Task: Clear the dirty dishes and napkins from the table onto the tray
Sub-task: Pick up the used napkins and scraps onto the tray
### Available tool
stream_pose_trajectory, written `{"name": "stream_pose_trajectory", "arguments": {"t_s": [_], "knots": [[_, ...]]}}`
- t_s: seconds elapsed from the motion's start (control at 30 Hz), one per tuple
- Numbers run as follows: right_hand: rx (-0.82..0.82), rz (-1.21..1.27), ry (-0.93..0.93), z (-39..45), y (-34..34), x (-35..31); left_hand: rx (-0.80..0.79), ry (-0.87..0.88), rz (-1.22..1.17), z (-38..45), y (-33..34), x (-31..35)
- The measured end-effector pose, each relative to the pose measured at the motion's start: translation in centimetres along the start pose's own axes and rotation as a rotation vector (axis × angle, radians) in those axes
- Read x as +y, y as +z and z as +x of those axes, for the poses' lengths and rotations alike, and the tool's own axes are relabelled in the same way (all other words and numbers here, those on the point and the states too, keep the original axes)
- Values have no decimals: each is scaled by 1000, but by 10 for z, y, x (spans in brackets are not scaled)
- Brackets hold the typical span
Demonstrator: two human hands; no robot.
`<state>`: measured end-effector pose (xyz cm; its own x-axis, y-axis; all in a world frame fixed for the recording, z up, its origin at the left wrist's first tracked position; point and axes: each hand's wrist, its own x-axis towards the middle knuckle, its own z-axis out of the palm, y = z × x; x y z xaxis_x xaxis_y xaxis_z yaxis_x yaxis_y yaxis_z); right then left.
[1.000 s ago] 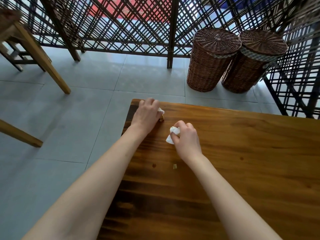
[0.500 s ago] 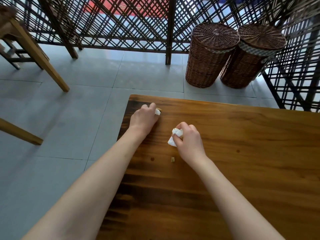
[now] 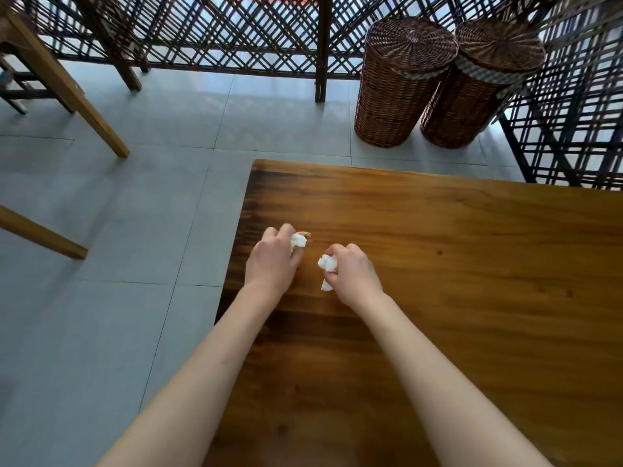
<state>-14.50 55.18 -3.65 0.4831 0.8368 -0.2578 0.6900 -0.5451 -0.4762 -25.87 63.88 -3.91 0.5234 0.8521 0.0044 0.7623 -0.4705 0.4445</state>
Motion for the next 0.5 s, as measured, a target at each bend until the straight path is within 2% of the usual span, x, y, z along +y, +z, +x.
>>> {"name": "stream_pose_trajectory", "arguments": {"t_s": [0.23, 0.5], "knots": [[105, -69, 25, 1, 13, -6, 27, -68, -40, -18, 4, -13], [128, -118, 64, 2, 18, -7, 25, -95, -84, -35, 7, -16]]}}
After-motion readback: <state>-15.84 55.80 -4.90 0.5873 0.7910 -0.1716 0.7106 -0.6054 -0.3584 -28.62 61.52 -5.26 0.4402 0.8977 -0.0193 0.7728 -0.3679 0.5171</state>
